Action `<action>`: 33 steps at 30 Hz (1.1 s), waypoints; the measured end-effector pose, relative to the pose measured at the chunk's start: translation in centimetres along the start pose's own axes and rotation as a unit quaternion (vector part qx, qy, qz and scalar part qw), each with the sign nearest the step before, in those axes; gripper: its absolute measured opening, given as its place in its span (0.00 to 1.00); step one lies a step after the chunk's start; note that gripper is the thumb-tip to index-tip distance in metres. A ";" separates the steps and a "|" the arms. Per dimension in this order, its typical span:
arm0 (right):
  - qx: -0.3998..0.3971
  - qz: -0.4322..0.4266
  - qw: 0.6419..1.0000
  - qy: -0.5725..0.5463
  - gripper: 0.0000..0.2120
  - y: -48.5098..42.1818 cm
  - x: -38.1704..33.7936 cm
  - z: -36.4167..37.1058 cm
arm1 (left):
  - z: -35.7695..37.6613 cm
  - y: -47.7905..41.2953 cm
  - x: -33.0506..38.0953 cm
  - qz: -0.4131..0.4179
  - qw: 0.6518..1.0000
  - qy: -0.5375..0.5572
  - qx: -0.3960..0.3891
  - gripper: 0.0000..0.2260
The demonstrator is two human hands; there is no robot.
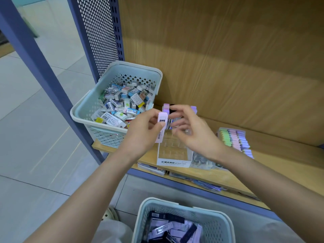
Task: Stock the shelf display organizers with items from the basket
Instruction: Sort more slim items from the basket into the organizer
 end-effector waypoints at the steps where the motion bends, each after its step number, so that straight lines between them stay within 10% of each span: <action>1: -0.010 -0.002 1.000 0.011 0.23 1.0 -0.4 0.0 | 0.5 0.2 0.4 0.016 1.000 -0.010 -0.015 0.05; 11: 0.086 0.088 0.990 -0.069 0.05 6.3 0.8 -4.8 | 6.1 3.2 2.7 0.058 0.995 0.023 -0.082 0.10; 19: 0.115 0.069 0.989 0.056 0.04 7.7 2.5 -8.3 | 8.9 3.1 3.0 0.154 0.970 -0.165 -0.090 0.04; 33: 0.172 -0.005 0.960 0.221 0.05 -2.2 6.4 -10.3 | 11.7 -4.5 -2.9 0.143 0.892 -0.418 -0.100 0.23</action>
Point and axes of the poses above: each hand's wrist, its own y-axis away from the middle knuckle, its own z-axis out of the palm, x = y × z, the point moved 7 cm from there along -y, towards the middle knuckle, and after that the axes turned 7 degrees about -y, right-handed, at the moved point
